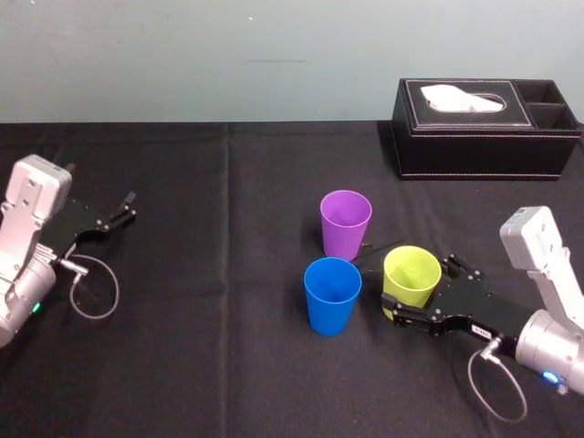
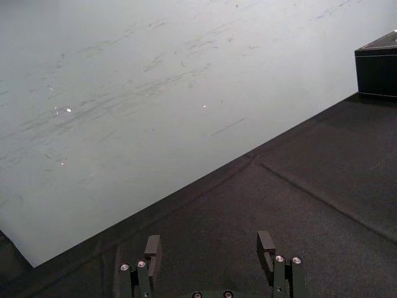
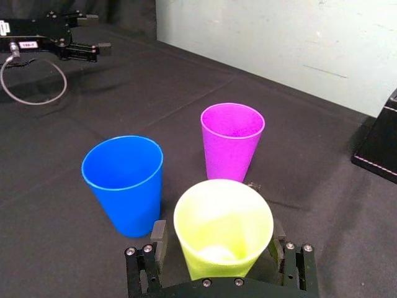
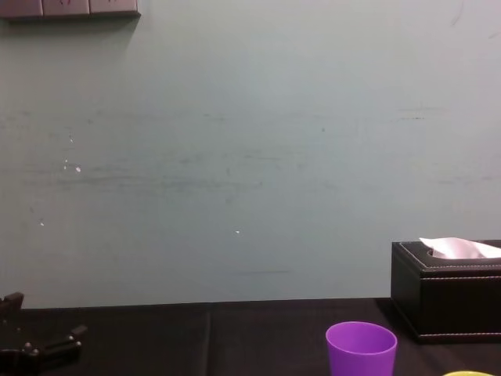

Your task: Stack the three plastic cups sequentially using one hand.

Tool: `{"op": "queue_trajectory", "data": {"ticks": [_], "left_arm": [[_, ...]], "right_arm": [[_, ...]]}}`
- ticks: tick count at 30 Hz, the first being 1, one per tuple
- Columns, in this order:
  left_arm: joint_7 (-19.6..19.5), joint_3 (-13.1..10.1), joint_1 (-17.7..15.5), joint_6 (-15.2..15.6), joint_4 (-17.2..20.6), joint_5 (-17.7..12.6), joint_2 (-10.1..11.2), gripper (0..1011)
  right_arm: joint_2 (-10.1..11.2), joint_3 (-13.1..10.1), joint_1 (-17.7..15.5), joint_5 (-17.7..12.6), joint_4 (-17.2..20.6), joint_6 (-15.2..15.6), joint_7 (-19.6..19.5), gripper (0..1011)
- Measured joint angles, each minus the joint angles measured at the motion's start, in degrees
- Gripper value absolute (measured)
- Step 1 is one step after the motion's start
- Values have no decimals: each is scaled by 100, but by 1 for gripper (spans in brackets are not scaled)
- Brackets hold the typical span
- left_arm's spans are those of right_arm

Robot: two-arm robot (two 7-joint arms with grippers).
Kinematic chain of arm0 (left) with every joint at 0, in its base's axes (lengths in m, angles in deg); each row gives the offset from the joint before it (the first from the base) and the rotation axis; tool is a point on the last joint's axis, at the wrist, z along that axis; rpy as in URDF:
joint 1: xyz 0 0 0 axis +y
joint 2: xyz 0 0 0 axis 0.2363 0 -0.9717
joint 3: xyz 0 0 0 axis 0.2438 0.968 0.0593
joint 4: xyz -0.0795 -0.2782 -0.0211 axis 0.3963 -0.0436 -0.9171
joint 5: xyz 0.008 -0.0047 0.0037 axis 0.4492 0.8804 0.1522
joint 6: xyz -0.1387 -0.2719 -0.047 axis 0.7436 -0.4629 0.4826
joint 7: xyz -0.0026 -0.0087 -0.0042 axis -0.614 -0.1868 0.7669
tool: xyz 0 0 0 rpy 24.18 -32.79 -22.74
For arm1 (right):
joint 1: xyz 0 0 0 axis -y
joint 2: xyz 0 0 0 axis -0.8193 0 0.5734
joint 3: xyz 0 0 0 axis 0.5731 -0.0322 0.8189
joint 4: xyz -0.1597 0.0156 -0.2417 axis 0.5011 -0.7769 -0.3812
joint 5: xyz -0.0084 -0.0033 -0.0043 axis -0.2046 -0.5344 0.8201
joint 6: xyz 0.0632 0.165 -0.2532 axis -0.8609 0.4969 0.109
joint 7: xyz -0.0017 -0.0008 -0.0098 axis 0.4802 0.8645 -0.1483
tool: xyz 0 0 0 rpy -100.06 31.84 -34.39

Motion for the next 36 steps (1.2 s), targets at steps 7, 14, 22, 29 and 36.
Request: {"op": "queue_trajectory", "data": {"ticks": [7, 14, 22, 29, 36], "left_arm": [[0, 0, 0, 0, 0, 0, 0, 1011], [0, 0, 0, 0, 0, 0, 0, 1011], [0, 0, 0, 0, 0, 0, 0, 1011], [0, 0, 0, 0, 0, 0, 0, 1011], [0, 0, 0, 0, 0, 0, 0, 1011]], "right_arm": [[-65, 7, 49, 11, -56, -14, -6, 1003], [-55, 7, 40, 11, -47, -14, -8, 1000], [-46, 3, 35, 10, -38, -13, -8, 838], [-43, -1, 31, 9, -33, -11, -8, 751], [-39, -1, 27, 8, -29, -11, -8, 735]]}}
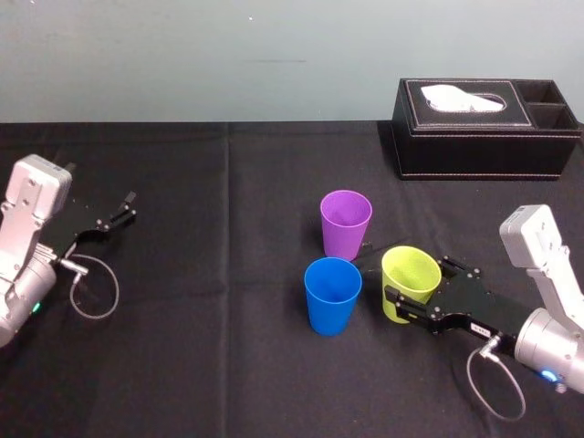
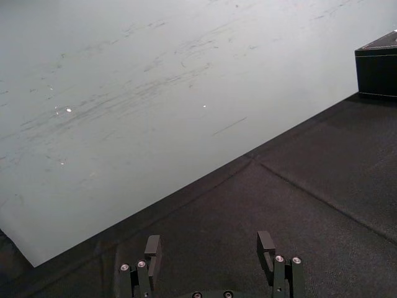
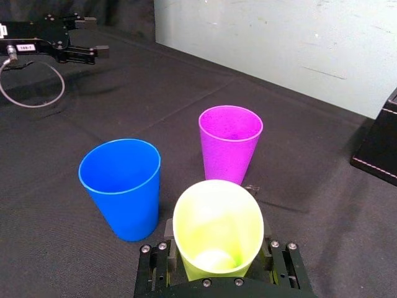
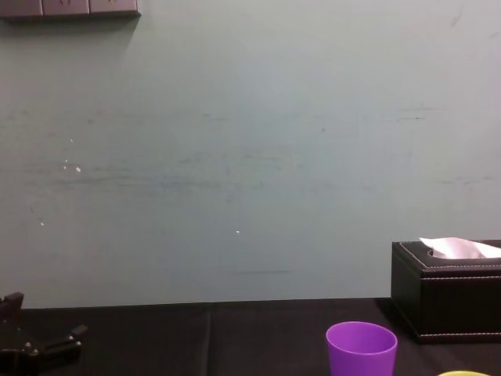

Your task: Stack the three plastic cups sequentially using one hand.

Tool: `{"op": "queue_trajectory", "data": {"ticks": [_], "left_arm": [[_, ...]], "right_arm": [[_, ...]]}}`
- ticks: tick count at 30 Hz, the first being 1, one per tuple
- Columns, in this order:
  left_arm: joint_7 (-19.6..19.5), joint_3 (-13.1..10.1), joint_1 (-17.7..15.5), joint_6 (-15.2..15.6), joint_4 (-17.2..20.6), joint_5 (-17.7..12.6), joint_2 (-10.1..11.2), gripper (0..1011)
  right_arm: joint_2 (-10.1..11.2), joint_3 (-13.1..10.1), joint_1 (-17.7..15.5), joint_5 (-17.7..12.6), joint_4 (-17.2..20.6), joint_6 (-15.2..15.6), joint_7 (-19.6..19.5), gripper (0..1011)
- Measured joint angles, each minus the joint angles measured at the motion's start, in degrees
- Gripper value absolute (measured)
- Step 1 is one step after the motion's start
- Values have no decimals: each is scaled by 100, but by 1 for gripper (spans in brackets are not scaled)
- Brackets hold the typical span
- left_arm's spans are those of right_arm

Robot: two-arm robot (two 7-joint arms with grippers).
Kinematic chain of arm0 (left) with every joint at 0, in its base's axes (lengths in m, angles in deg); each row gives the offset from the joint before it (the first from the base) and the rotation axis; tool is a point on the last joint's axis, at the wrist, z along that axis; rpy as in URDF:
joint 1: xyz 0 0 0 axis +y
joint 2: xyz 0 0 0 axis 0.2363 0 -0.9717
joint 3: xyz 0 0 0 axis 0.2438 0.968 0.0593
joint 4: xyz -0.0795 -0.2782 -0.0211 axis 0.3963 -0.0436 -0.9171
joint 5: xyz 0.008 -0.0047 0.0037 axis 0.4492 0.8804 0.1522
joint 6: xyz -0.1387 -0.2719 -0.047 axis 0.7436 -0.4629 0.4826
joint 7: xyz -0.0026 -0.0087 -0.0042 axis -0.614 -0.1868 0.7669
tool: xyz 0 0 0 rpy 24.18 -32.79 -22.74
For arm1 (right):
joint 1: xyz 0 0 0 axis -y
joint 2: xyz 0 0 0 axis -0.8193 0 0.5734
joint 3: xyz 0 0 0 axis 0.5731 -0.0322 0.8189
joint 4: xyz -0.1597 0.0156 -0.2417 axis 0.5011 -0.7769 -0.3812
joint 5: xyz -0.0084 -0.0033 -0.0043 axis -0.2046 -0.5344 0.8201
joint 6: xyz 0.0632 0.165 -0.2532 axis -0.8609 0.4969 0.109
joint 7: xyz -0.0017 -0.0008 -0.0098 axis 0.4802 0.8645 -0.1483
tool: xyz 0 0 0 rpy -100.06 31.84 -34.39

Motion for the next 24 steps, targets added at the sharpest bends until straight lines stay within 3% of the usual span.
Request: {"op": "queue_trajectory", "data": {"ticks": [13, 24], "left_arm": [[0, 0, 0, 0, 0, 0, 0, 1011], [0, 0, 0, 0, 0, 0, 0, 1011]], "right_arm": [[24, -65, -49, -3, 76, 0, -11, 735], [240, -548, -332, -258, 766, 200, -91, 735]]}}
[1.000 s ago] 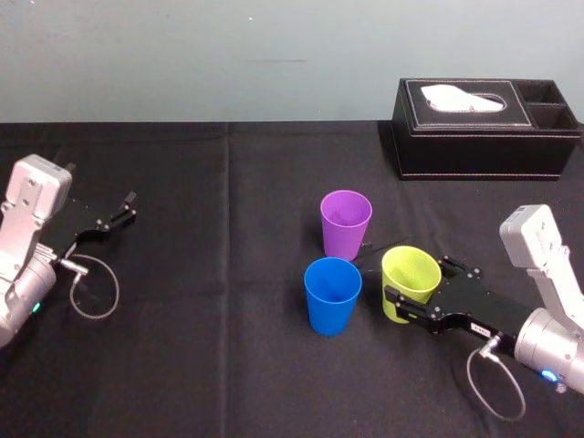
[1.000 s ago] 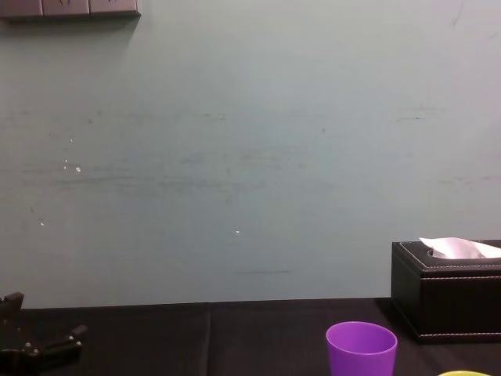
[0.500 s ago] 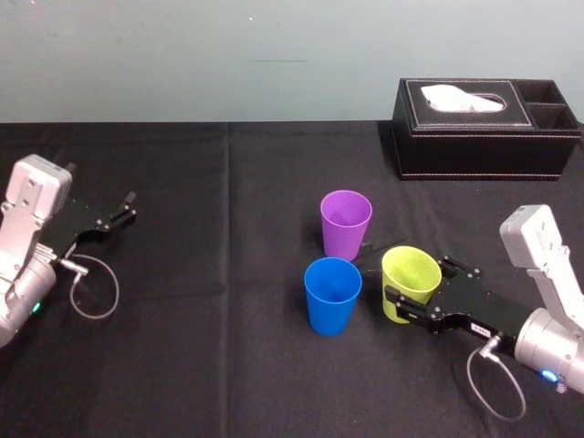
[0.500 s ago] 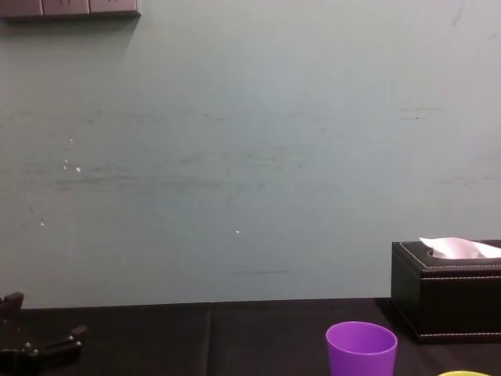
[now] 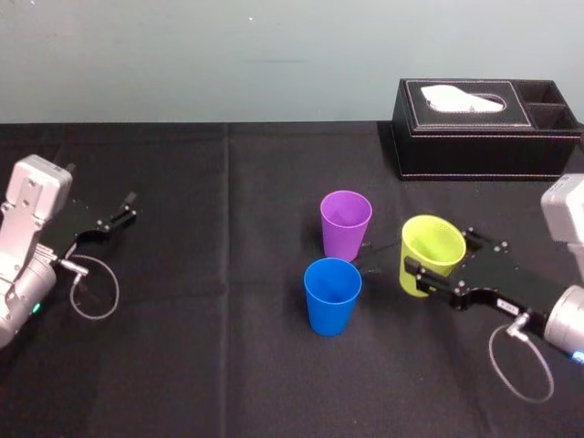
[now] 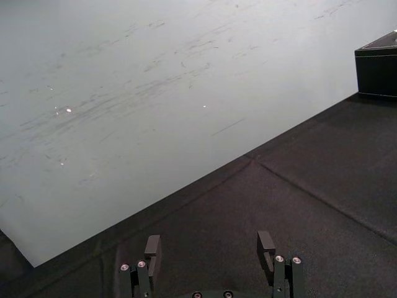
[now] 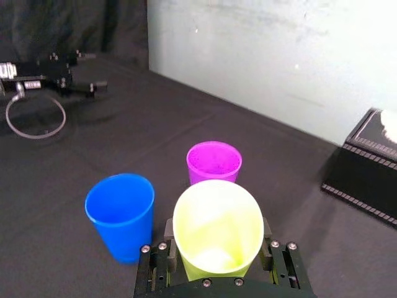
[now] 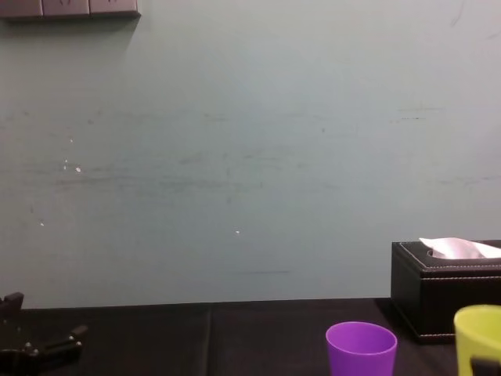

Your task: Stack the three plastic cups sequentially using one hand.

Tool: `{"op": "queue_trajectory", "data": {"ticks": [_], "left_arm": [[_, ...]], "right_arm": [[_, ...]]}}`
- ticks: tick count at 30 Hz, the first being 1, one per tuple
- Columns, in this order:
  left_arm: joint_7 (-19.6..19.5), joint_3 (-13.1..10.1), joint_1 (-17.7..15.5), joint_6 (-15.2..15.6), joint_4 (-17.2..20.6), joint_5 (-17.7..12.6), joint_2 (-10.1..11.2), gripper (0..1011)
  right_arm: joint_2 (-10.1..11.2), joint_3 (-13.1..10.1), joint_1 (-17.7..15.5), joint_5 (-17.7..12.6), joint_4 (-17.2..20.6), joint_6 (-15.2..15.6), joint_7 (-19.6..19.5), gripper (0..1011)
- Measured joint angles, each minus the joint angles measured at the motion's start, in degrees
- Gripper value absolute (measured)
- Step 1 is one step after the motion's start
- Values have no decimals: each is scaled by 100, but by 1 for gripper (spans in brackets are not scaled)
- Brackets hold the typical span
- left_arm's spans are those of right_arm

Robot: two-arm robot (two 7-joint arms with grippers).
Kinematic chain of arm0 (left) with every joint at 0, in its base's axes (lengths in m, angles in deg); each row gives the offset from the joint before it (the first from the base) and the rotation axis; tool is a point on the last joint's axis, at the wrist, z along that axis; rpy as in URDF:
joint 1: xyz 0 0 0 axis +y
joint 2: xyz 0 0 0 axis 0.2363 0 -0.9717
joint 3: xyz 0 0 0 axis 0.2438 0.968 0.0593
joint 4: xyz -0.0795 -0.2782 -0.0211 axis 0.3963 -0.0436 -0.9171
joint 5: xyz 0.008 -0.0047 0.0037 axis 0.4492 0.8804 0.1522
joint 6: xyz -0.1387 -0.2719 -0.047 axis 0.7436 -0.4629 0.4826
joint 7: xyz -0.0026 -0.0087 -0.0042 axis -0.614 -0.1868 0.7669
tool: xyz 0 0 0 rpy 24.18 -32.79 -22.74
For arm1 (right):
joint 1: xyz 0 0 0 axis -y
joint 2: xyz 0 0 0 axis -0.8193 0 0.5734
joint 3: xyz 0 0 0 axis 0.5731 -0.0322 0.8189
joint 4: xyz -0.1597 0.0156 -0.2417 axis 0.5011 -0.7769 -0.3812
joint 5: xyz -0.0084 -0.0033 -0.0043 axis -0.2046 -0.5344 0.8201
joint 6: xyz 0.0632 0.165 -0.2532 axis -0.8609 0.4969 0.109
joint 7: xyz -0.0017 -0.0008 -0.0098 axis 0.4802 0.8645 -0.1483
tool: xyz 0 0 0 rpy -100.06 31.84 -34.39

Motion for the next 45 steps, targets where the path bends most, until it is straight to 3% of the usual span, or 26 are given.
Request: {"op": "queue_trajectory", "data": {"ticks": [8, 16, 26, 33, 45], "left_arm": [[0, 0, 0, 0, 0, 0, 0, 1011], [0, 0, 0, 0, 0, 0, 0, 1011], [0, 0, 0, 0, 0, 0, 0, 1011], [0, 0, 0, 0, 0, 0, 0, 1011], [0, 0, 0, 0, 0, 0, 0, 1011]], "right_arm": [[105, -157, 145, -180, 310, 246, -3, 735], [126, -55, 555, -247, 379, 411, 14, 735], [40, 410, 1236, -34, 162, 535, 84, 735], [-148, 762, 1712, 93, -192, 601, 163, 735], [-407, 1120, 2179, 190, -724, 623, 287, 735]]}}
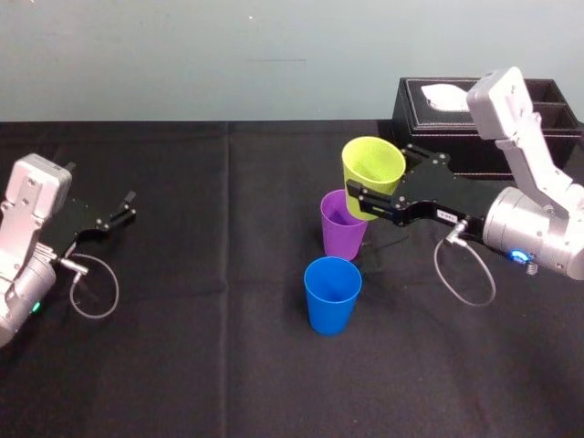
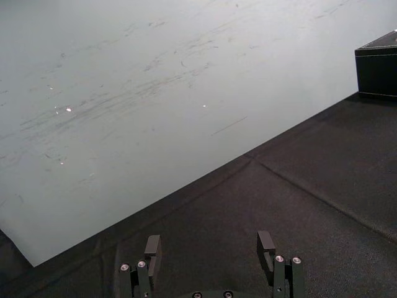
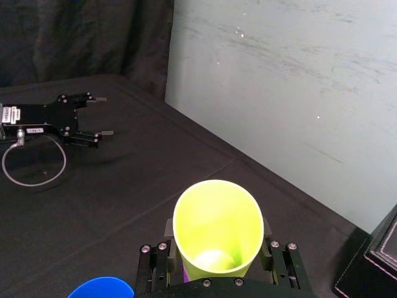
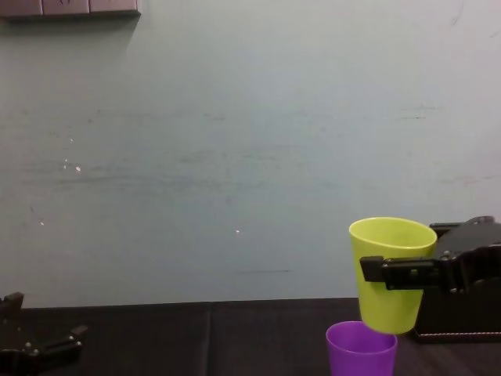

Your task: Stack the three plastic cups sequentially using one hand.

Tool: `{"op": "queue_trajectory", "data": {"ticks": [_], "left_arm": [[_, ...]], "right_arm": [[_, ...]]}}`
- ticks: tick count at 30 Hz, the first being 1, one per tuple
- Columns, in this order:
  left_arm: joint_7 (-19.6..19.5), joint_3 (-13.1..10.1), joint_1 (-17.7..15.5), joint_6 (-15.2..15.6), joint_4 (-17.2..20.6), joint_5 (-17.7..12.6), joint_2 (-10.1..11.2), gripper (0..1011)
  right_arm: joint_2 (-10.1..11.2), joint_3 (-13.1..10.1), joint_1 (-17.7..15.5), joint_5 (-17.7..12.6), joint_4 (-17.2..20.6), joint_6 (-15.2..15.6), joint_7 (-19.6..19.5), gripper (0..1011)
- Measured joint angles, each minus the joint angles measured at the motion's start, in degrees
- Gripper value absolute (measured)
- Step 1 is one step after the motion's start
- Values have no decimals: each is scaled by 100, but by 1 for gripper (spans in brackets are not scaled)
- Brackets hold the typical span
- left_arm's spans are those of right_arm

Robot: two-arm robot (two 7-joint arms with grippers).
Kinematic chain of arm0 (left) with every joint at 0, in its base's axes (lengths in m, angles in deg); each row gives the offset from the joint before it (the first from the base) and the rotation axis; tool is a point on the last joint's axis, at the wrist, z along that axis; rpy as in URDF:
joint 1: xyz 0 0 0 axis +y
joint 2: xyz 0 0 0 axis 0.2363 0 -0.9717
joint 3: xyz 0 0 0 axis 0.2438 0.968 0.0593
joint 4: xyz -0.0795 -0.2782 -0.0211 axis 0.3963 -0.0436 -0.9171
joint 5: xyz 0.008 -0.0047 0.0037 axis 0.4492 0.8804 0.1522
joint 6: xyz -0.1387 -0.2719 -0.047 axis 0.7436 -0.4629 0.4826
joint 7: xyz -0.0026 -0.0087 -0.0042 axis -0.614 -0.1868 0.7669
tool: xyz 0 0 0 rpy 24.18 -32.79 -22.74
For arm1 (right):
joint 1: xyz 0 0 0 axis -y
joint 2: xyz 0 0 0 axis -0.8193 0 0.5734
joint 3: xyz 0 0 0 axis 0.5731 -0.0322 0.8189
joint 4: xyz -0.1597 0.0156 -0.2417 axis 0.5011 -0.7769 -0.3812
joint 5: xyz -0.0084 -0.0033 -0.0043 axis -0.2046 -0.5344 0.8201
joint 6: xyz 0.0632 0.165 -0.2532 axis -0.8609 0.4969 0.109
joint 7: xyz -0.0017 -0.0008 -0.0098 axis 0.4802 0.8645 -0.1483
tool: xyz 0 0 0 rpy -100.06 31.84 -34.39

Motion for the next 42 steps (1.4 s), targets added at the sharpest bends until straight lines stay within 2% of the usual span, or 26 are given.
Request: {"op": "queue_trajectory", "data": {"ticks": [13, 42], "left_arm": [[0, 0, 0, 0, 0, 0, 0, 1011], [0, 0, 0, 0, 0, 0, 0, 1011]], "right_arm": [[-168, 215, 270, 114, -368, -42, 38, 735], [-393, 419, 495, 237, -963, -195, 165, 735]]}}
